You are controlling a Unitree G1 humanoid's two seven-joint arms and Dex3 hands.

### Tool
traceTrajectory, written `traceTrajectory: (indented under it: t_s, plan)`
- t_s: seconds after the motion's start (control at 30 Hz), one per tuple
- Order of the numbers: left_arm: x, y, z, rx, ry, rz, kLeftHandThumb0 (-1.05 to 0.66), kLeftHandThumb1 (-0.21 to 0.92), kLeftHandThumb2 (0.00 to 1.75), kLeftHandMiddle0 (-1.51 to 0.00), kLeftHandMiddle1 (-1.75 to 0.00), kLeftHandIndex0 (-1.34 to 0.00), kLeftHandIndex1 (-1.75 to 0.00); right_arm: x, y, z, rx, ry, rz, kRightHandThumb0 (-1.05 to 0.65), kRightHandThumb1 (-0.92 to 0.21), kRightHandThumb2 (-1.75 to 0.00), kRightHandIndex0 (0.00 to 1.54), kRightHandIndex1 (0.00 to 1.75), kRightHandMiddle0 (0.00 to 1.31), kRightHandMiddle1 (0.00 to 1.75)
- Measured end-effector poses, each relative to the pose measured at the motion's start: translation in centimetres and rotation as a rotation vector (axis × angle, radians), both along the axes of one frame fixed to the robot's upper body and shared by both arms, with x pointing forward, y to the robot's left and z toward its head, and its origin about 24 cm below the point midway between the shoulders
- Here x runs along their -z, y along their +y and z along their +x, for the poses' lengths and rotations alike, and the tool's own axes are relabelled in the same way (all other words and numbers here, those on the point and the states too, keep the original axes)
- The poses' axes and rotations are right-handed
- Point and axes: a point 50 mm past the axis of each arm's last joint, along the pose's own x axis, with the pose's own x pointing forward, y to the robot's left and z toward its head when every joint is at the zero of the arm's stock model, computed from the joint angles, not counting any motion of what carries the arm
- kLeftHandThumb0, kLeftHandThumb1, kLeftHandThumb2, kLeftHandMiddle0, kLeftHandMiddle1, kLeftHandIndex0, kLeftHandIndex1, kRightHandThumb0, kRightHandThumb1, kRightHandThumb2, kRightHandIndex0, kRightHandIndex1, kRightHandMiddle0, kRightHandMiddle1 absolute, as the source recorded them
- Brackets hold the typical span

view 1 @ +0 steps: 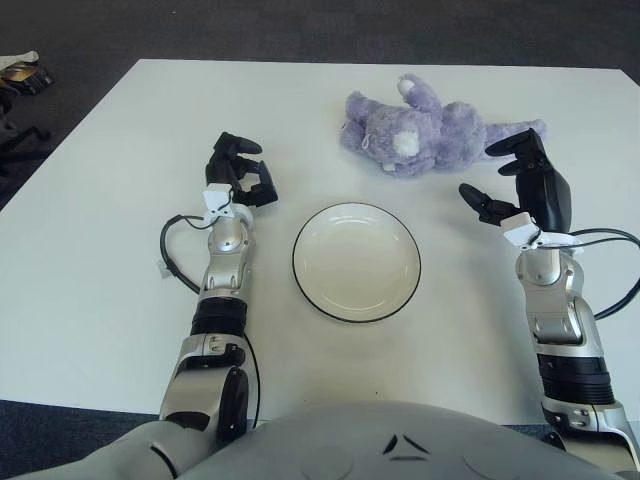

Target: Put the doll into the plate.

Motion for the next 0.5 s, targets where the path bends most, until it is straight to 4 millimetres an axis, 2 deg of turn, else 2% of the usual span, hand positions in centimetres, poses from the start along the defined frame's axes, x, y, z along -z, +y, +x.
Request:
traceTrajectory:
  t_s: [0.27,0.5]
  plan:
    - [0.1,0.0,0.0,0.0,0.008,-0.001,-0.01,0.24,1.42,-0.56,-1.75,-0.54,-1.75,-0.7,-0.1,0.1,-0.016,-0.035,-0.043,-0.91,-0.69,-0.55,0.09,0.86,0.0,0.94]
    - [0.1,0.0,0.0,0.002,0.01,0.002,-0.01,0.25,1.41,-0.55,-1.75,-0.54,-1.75,-1.6,-0.4,0.6,-0.038,-0.071,-0.12,-0.95,-0.7,-0.51,0.06,0.84,0.0,0.91]
